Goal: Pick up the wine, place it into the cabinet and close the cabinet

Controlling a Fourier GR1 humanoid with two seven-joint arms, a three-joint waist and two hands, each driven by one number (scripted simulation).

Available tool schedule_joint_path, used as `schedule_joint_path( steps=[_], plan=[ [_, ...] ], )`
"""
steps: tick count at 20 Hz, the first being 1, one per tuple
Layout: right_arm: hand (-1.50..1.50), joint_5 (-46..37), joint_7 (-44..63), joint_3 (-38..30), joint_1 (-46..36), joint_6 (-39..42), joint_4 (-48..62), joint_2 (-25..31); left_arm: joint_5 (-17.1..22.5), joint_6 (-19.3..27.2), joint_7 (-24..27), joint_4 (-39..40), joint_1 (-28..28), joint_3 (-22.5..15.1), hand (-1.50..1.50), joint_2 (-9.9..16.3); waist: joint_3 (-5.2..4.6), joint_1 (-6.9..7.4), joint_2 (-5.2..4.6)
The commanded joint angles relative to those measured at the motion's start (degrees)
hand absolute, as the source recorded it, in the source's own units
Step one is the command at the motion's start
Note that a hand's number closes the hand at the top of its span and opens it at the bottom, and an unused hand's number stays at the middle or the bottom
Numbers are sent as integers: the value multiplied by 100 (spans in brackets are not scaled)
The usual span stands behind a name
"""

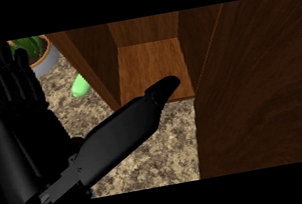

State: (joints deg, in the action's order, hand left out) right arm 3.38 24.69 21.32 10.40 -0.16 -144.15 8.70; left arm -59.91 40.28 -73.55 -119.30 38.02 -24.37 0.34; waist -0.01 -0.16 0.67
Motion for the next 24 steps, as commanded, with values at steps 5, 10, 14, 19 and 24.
schedule_joint_path(
  steps=[5, 10, 14, 19, 24],
  plan=[
    [-150, 219, 574, -75, 167, -130, -1238, 141, -111, -928, -429, -989, -860, 199, -150, 64, 1, 27, -7],
    [-150, 65, 601, 178, 282, -134, -1399, 227, 189, -1048, -233, -1376, -1455, 502, -150, 241, -4, -18, -4],
    [-150, 58, 795, -11, -152, -267, -1205, 191, 225, -1032, -41, -1321, -1618, 524, -150, 56, -3, -8, -39],
    [-150, -18, 773, 203, -127, -307, -1270, 199, 760, -343, 826, -1352, -2828, 342, -150, 144, -10, -50, -48],
    [-150, 39, 631, 174, 101, -319, -1320, 250, 1127, -117, 1226, -1549, -3741, 271, -150, 225, -8, -64, -34]
  ],
)
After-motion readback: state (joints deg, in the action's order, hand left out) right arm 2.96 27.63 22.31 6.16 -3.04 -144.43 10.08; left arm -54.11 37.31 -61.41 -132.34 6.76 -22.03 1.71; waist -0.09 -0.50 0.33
